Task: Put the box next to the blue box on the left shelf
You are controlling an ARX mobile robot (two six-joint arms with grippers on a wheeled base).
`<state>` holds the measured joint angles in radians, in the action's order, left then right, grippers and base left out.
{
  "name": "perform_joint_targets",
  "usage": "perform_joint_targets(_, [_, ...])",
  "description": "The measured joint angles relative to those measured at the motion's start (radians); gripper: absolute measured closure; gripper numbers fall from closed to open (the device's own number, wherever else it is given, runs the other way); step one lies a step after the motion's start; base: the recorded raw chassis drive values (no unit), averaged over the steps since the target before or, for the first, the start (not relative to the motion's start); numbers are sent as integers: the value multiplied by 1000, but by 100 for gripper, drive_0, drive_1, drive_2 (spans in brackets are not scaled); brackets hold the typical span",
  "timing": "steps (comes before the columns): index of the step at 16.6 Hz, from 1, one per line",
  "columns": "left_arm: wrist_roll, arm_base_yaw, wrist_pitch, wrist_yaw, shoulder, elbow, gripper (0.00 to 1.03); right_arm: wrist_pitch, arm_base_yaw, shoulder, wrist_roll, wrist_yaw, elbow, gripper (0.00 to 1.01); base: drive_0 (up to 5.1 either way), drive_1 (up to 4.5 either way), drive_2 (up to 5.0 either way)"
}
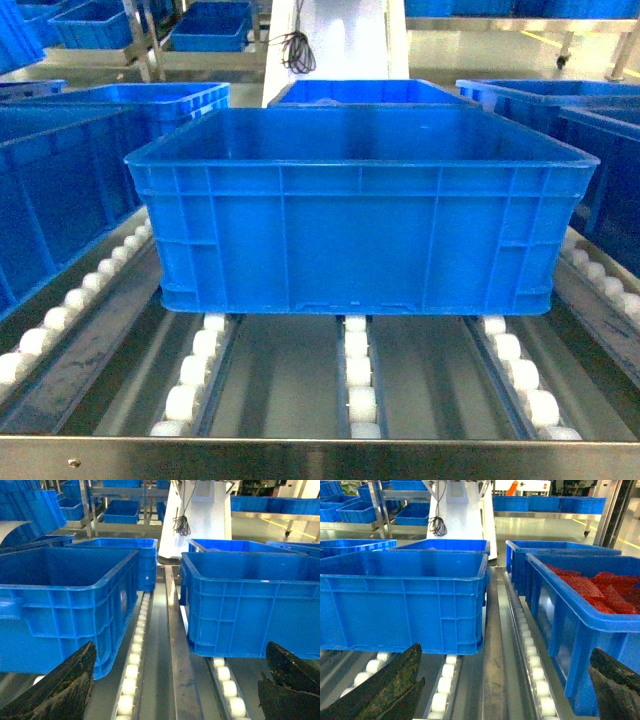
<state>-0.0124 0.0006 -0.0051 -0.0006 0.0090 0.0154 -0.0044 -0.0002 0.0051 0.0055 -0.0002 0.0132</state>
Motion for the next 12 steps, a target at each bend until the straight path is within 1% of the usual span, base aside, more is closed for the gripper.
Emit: perform_joint_targets(12, [1,0,0,0,0,0,5,0,0,0,0,0,0,3,0,0,0])
